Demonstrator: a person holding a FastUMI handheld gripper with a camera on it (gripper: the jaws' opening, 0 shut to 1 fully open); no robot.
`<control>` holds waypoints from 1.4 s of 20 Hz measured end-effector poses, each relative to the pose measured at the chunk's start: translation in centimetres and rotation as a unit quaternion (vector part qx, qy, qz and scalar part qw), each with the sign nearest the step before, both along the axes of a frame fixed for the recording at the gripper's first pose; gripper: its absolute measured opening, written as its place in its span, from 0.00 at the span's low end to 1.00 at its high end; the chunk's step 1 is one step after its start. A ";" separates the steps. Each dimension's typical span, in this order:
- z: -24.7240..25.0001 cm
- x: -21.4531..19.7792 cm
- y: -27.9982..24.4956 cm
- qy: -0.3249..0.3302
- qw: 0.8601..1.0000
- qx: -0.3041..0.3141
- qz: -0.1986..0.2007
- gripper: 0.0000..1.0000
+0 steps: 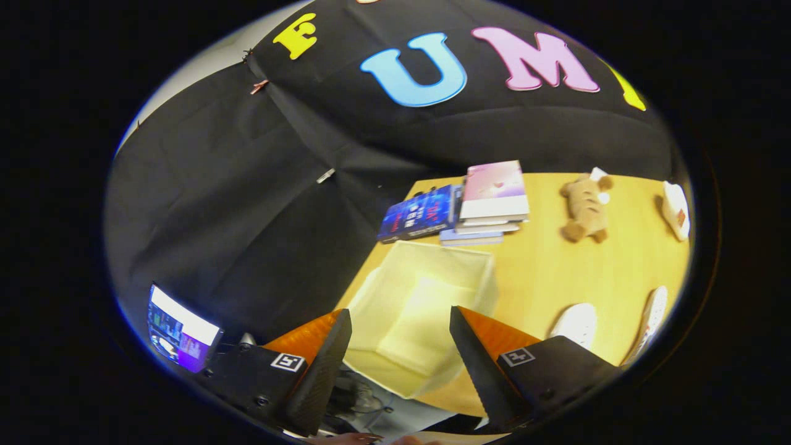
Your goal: Open the storage box then place both shoes into the box .Put the left shoe in first, then the right shoe, with the right side of both shoes facing outward in a uniform manner.
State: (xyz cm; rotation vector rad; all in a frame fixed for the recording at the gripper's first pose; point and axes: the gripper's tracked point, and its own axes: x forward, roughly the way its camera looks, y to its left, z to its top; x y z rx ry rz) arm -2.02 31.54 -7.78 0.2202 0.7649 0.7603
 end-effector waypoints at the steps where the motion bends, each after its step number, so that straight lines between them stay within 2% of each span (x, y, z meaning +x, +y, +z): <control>1: -0.8 0.6 -2.5 -0.014 1.000 -0.018 -0.011 0.98; 4: -4.1 1.4 -9.4 -0.030 0.996 -0.071 -0.035 0.98; 8: -9.6 1.8 -17.2 -0.016 0.990 -0.132 -0.055 0.99; 11: -14.1 2.0 -20.9 -0.004 0.984 -0.170 -0.053 0.99; 13: -17.1 1.8 -23.0 0.003 0.980 -0.194 -0.036 0.99; 20: -23.8 0.1 -22.8 0.027 0.973 -0.228 0.031 0.99; 24: -26.1 1.2 -22.4 0.020 0.968 -0.249 0.034 0.98; 26: -26.8 1.5 -21.7 0.039 0.969 -0.240 0.032 0.93; 28: -27.2 1.5 -20.9 0.059 0.970 -0.234 0.029 0.84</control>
